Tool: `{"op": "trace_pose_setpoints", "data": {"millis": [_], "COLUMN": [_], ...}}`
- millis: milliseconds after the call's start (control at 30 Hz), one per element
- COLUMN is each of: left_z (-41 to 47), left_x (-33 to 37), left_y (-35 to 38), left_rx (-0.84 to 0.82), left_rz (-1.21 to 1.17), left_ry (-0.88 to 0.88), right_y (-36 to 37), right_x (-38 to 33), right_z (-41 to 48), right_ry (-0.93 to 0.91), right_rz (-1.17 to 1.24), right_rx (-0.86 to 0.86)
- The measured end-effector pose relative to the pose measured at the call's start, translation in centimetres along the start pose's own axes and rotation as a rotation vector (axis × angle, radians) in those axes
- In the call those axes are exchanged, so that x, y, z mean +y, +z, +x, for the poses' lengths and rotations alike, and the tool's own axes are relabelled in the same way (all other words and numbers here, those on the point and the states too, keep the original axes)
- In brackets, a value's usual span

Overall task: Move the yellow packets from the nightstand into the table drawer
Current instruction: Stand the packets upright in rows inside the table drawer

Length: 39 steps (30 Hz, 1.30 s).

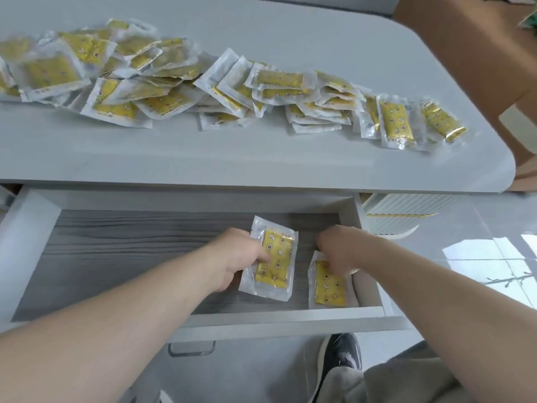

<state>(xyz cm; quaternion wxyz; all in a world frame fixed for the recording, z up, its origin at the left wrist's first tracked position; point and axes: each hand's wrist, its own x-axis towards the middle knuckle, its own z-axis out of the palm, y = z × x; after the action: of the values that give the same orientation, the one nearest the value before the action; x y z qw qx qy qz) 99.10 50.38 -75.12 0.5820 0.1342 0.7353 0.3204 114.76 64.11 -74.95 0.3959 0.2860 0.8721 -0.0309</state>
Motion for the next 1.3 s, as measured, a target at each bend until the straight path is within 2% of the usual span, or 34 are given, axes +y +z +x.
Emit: {"op": "trace_pose_setpoints", "data": {"millis": [233,300,400,467,567,800,900,1300], "left_z": [0.4,0.3,0.3,0.0,-0.3,-2.4,-3.2,-4.0], "left_x": [-0.1,-0.4,-0.8,-1.0,-1.0,1.0,1.6,2.1], "left_y": [0.7,0.9,1.0,1.2,1.5,0.7,0.5,0.2], "left_rx": [0.003,-0.01,-0.018,-0.023,-0.033,0.083,0.072,0.078], "left_rz": [0.053,0.063,0.057,0.058,0.123,0.472,0.482,0.573], "left_ry": [0.018,0.023,0.035,0.033,0.063,0.288,0.325,0.391], "right_y": [0.2,-0.4,-2.2,-2.7,-2.3,-0.6,0.8,1.4], "right_x": [-0.2,0.1,0.1,-0.3,-0.6,1.6,1.1,0.4], "right_z": [-0.8,-1.2,-2.2,-2.6,-2.0,-0.6,0.4,0.9], "right_ry": [0.029,-0.018,-0.161,-0.212,-0.185,-0.137,-0.11,-0.073], "right_rz": [-0.081,0.137,0.709,0.807,0.67,0.465,0.337,0.166], "right_rx": [0.166,0.218,0.096,0.088,0.186,0.139,0.155,0.163]}}
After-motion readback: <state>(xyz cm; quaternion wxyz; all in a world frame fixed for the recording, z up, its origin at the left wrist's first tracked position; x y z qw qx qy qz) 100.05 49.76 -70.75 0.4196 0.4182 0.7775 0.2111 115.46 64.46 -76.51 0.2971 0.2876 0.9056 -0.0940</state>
